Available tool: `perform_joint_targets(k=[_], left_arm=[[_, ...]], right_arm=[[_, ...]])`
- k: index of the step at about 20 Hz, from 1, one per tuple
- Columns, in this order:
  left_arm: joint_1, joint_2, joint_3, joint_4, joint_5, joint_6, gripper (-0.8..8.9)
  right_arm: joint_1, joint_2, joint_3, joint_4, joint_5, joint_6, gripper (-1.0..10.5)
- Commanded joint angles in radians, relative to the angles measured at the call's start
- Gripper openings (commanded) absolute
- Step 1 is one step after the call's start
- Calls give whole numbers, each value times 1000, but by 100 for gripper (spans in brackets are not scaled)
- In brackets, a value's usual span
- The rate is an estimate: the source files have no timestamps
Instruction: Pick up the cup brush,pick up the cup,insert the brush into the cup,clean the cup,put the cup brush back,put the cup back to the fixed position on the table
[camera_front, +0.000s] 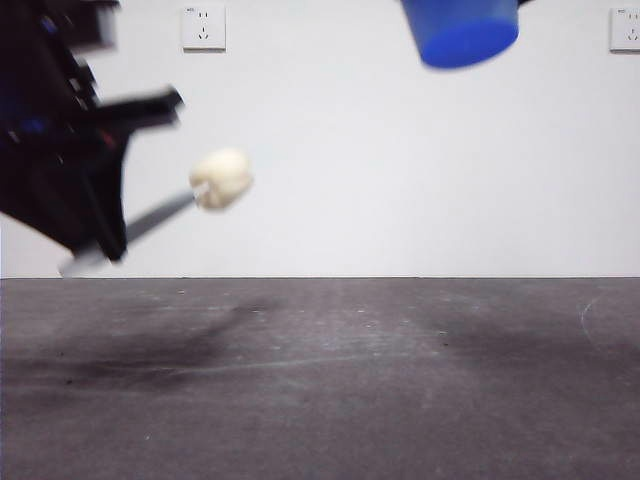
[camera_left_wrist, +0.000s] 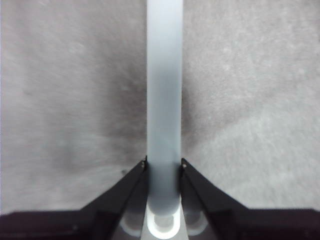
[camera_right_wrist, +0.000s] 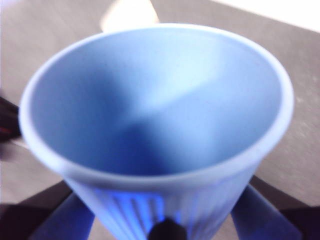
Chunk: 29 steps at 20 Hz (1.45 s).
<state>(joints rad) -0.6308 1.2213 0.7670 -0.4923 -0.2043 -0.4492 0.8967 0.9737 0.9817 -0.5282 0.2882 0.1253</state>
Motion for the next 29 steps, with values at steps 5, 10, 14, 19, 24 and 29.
perform_joint_targets(k=[5,10,14,19,24,29], left_arm=[[6,232,-5,140,40,-52,-9],[31,303,-5,177,51,-57,-9],[48,328,-5,164,67,-78,-9],[62,330,-5,154,88,-106,-9],[62,330,-5,159,154,-105,235],[61,329,1,138,183,-80,319]], right_arm=[[1,-121,-1,-41,-2,35,-17],[1,-146,-1,-109,-2,44,-17],[1,-145,-1,-109,-2,44,-17],[2,-146,-1,-109,-3,44,-17],[2,-146,-1,-109,-28,47,-17],[2,-146,-1,-109,-28,47,-17]])
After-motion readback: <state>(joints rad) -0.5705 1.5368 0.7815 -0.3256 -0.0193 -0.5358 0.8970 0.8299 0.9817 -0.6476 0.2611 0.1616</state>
